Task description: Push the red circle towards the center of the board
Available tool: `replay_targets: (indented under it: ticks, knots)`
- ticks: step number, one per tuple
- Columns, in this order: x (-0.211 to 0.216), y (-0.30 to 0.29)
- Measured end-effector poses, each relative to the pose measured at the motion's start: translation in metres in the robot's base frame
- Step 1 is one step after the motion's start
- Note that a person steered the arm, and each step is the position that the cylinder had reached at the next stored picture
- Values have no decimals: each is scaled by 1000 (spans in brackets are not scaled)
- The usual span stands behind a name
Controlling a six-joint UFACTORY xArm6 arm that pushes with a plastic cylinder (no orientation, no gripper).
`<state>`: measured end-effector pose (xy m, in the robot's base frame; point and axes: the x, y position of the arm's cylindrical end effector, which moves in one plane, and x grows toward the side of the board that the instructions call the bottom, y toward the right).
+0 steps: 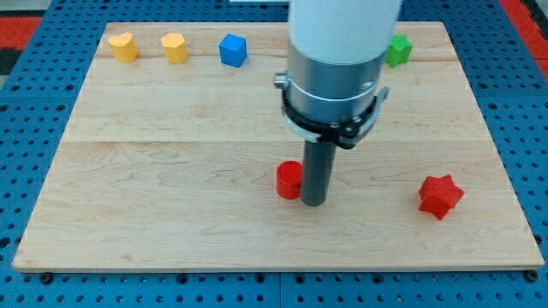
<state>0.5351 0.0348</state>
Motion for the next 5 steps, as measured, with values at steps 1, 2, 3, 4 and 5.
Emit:
replay_targets:
  ticks: [1, 2, 3, 4, 5]
  knots:
    - [-15, -24]
    - [-42, -22]
    - [-54, -35]
    - [-31, -57]
    - [-56, -78]
